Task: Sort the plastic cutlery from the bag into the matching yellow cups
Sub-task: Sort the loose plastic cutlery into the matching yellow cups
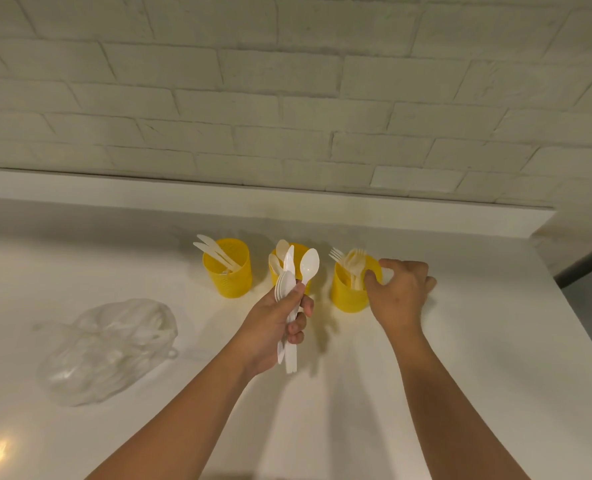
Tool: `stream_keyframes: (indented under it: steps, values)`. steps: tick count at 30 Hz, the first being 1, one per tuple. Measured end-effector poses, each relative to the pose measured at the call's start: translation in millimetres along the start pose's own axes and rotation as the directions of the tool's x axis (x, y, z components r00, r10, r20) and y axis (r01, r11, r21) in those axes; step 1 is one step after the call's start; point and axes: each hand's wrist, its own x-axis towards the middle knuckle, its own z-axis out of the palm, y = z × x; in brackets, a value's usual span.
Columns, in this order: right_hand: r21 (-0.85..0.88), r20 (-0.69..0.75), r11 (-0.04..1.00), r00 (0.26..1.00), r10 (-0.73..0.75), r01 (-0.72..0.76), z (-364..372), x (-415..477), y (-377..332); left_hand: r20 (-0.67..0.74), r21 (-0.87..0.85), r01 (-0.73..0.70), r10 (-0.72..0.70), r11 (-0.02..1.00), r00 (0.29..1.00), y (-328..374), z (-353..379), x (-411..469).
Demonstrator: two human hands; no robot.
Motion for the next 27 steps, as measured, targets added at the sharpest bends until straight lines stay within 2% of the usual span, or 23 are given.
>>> stream_keyframes:
  steps: [2, 3, 5, 7, 9, 12, 17, 20, 23, 27]
  values:
    - [0.153, -0.024, 0.988, 0.999, -0.031, 0.035, -7, -18, -10, 0.004, 0.003, -0.005, 0.005, 1.0, 1.0, 0, 0, 1]
    - [0.249, 0.028, 0.968, 0.999, -0.033, 0.025, -11, -28, -18, 0.007, 0.008, -0.003, 0.003, 1.0, 1.0, 0, 0, 1]
    - [0.419, 0.268, 0.905, 0.962, -0.043, -0.076, -19, -48, -36, 0.019, 0.024, -0.004, 0.003, 1.0, 1.0, 1, 2, 1]
    - [0.52, 0.494, 0.827, 0.865, -0.087, -0.214, -22, -64, -51, 0.04, 0.033, -0.008, 0.007, 0.999, 0.999, 2, 4, 0]
    - [0.58, 0.559, 0.767, 0.819, -0.13, -0.274, -20, -73, -57, 0.063, 0.044, -0.004, 0.001, 0.999, 0.998, 3, 5, -1]
    - [0.651, 0.566, 0.684, 0.811, -0.148, -0.329, -15, -74, -60, 0.06, 0.077, 0.036, -0.04, 0.996, 0.997, 7, 4, -3]
    - [0.662, 0.581, 0.663, 0.798, -0.16, -0.35, -9, -75, -67, 0.032, 0.136, 0.038, -0.042, 0.99, 0.999, 10, -1, -6]
    - [0.696, 0.51, 0.617, 0.858, -0.063, -0.368, -7, -71, -73, 0.054, 0.206, 0.001, -0.012, 0.978, 0.998, 7, -2, -7]
    - [0.75, 0.359, 0.596, 0.933, -0.001, -0.288, -17, -68, -76, -0.083, 0.126, 0.01, 0.0, 0.992, 0.997, 6, -2, -4]
    - [0.774, 0.237, 0.613, 0.97, -0.053, -0.156, -31, -76, -78, -0.224, 0.039, -0.009, 0.017, 0.999, 0.975, 3, -8, 5]
